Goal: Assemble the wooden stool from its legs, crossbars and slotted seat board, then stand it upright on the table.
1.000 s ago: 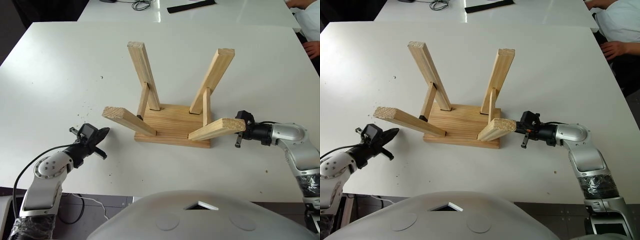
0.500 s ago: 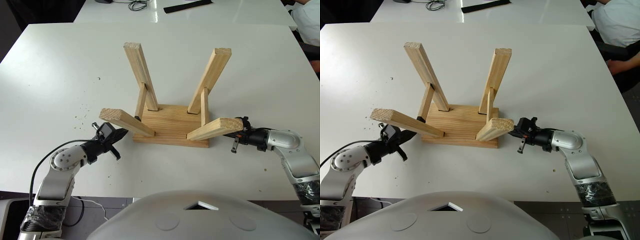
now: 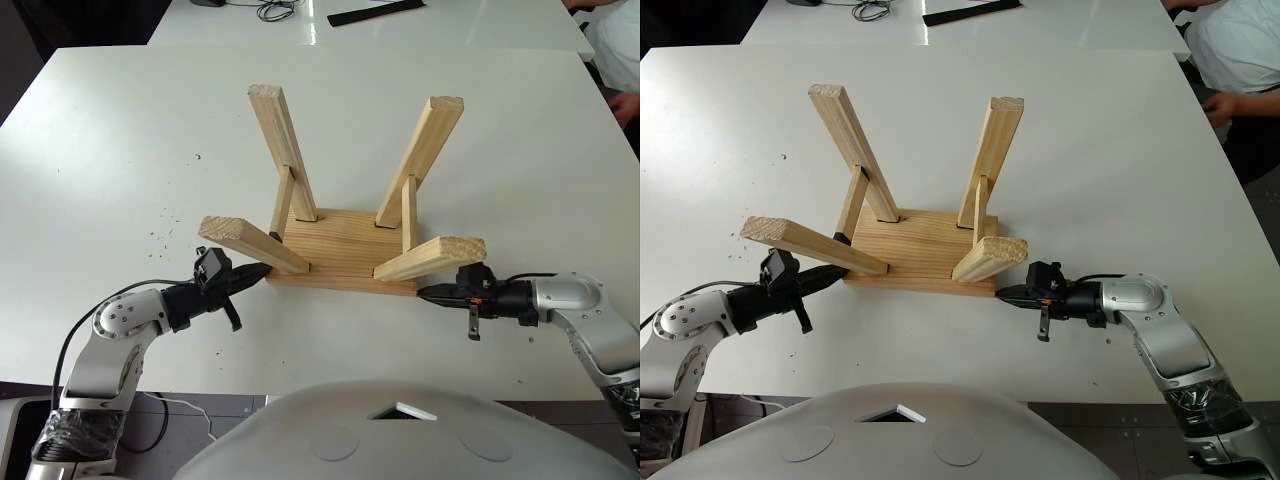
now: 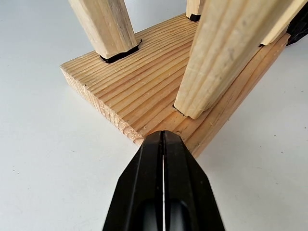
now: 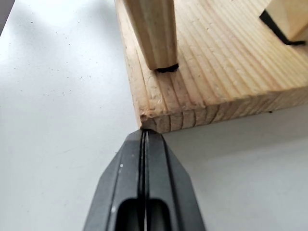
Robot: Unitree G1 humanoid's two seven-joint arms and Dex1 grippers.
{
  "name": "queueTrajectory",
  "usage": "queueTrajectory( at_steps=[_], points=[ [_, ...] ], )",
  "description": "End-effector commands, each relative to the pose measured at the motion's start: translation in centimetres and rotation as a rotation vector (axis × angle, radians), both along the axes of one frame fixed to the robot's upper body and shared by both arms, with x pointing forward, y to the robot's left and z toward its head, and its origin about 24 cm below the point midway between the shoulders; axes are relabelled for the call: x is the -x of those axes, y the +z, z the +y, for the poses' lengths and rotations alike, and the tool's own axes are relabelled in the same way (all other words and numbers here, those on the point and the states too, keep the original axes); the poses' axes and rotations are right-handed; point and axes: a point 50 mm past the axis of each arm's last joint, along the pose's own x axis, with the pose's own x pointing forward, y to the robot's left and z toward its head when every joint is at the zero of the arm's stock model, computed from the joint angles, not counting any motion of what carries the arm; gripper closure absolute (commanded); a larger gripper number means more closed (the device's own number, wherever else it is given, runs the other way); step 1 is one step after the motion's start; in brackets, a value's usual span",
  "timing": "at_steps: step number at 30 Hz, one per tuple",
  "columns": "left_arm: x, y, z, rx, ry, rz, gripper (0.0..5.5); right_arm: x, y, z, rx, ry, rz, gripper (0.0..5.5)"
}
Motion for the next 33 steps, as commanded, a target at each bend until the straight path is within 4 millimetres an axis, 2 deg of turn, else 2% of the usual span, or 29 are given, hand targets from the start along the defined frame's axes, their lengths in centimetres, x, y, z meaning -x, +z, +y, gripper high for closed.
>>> queueTrajectory(
  at_steps=[1,6,10,16,25,29,33],
  points=[
    [-0.3,-0.5,0.9,-0.037,0.028,0.019,5.48,-0.8,0.1,0.0,0.014,0.0,0.002,5.5],
    [-0.5,-0.1,1.8,-0.037,0.044,0.039,5.48,-1.3,0.3,-0.7,0.026,-0.005,-0.003,5.5],
    [0.2,-0.7,1.2,-0.03,-0.011,0.083,5.48,-1.4,0.1,-0.3,0.02,0.005,-0.007,5.5],
    [0.0,-1.1,0.6,-0.026,-0.012,0.079,5.48,-1.6,0.0,0.0,0.013,0.008,-0.013,5.5],
    [-0.1,-0.7,0.1,-0.003,-0.039,0.063,5.48,-1.9,0.3,1.0,-0.01,0.026,-0.028,5.5],
    [0.1,0.1,-0.8,0.028,-0.1,0.064,5.48,-1.5,1.0,1.4,-0.053,0.038,-0.019,5.5],
    [0.5,1.7,-1.4,0.066,-0.141,0.051,5.48,-0.8,3.2,1.0,-0.107,0.073,-0.006,5.5]
  ],
)
